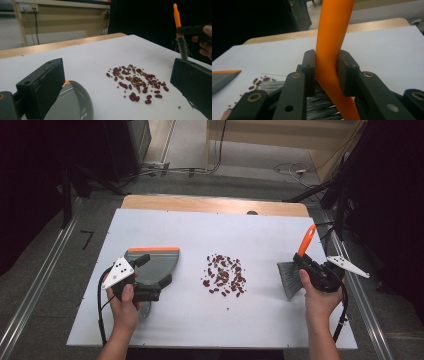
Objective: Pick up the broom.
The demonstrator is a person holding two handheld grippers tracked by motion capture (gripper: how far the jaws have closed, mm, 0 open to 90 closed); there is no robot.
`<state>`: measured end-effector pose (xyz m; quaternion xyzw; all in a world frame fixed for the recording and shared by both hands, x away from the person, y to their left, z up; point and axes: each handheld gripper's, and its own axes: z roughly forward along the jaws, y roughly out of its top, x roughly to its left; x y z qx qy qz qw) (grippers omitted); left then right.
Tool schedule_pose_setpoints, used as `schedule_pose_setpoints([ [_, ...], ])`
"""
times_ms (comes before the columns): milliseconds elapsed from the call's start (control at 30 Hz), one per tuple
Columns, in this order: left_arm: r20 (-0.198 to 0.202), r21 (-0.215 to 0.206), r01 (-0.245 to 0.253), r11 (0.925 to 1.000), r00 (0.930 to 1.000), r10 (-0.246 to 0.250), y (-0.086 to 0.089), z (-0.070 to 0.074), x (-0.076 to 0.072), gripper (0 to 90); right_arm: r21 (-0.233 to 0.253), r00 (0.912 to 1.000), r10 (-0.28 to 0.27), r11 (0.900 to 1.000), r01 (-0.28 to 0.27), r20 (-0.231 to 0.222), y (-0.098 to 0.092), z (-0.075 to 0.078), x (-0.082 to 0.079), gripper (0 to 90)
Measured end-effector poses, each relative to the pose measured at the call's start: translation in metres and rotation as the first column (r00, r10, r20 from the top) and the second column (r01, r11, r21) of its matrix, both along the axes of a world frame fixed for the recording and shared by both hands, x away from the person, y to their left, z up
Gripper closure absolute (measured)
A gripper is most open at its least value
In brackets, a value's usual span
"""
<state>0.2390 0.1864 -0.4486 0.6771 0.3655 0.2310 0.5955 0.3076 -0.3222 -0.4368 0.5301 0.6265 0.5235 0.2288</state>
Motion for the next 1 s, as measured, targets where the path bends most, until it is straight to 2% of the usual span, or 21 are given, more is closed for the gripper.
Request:
schedule_pose_setpoints([
  [100, 0.001, 0.0, 0.02, 0.9998, 0.9998, -0.02, -0.004, 0.001, -0.001, 0.0, 0.001, 0.9993, 0.024, 1.0, -0.024, 0.028, 0.011, 0.006, -0.003, 69.3],
  [133, -0.002, -0.014, 0.046, 0.9988, 0.9989, -0.046, -0.01, 0.002, -0.001, 0.0, 0.001, 0.9988, 0.034, 0.999, -0.034, 0.036, 0.015, 0.008, -0.004, 69.3],
  [267, -0.003, -0.021, 0.069, 0.9974, 0.9976, -0.069, -0.02, 0.005, -0.002, 0.0, 0.0, 0.9952, 0.074, 0.997, -0.074, 0.064, 0.033, 0.014, -0.01, 69.3],
  [633, -0.027, -0.01, 0.118, 0.9929, 0.9926, -0.119, -0.039, 0.004, -0.005, 0.0, 0.001, 0.9792, 0.16, 0.987, -0.161, 0.125, 0.079, 0.028, -0.024, 69.3],
  [800, -0.041, -0.023, 0.155, 0.9876, 0.9869, -0.156, -0.053, 0.005, -0.008, 0.0, 0.006, 0.9721, 0.185, 0.982, -0.188, 0.144, 0.095, 0.031, -0.03, 69.3],
  [1000, -0.057, -0.014, 0.187, 0.9823, 0.9807, -0.187, -0.067, 0.007, -0.012, 1.0, 0.018, 0.9607, 0.231, 0.971, -0.236, 0.154, 0.114, 0.033, -0.037, 69.3],
])
